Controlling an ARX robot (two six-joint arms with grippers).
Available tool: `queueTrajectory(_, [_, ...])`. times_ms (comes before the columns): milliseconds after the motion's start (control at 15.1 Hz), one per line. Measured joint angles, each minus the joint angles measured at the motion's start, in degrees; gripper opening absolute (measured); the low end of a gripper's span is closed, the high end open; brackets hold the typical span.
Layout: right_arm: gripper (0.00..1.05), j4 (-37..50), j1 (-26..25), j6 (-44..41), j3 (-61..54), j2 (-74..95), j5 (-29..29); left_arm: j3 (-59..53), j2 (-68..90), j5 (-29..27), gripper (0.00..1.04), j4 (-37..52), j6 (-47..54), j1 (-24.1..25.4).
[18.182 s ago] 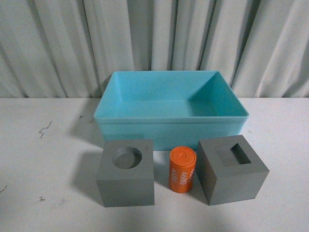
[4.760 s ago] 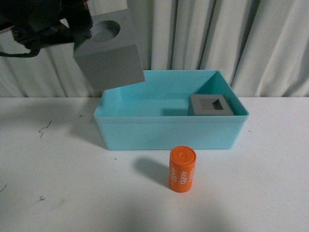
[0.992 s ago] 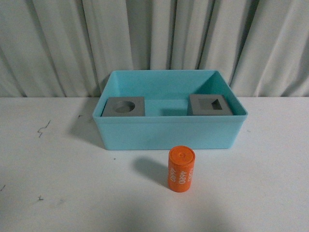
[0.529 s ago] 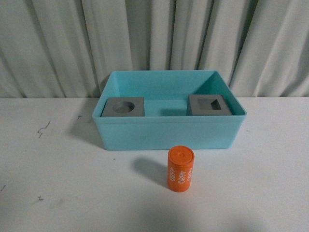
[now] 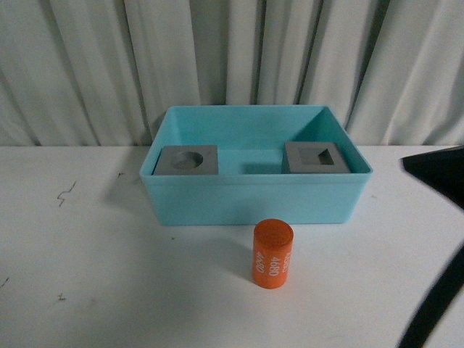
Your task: Place gray and orange parts in blue box
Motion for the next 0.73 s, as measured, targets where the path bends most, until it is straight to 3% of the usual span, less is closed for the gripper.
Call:
queueTrajectory(264, [0.98,1.1,10.3,-3.5,7.1,13.7,2.7,0.0,0.0,0.0,0.98,0.0,0.0,0.0])
queueTrajectory(727, [0.98,1.5,15.6,-3.6,16.2,30.2,9.4,0.0,0.0,0.0,0.98,0.0,0.0,0.0])
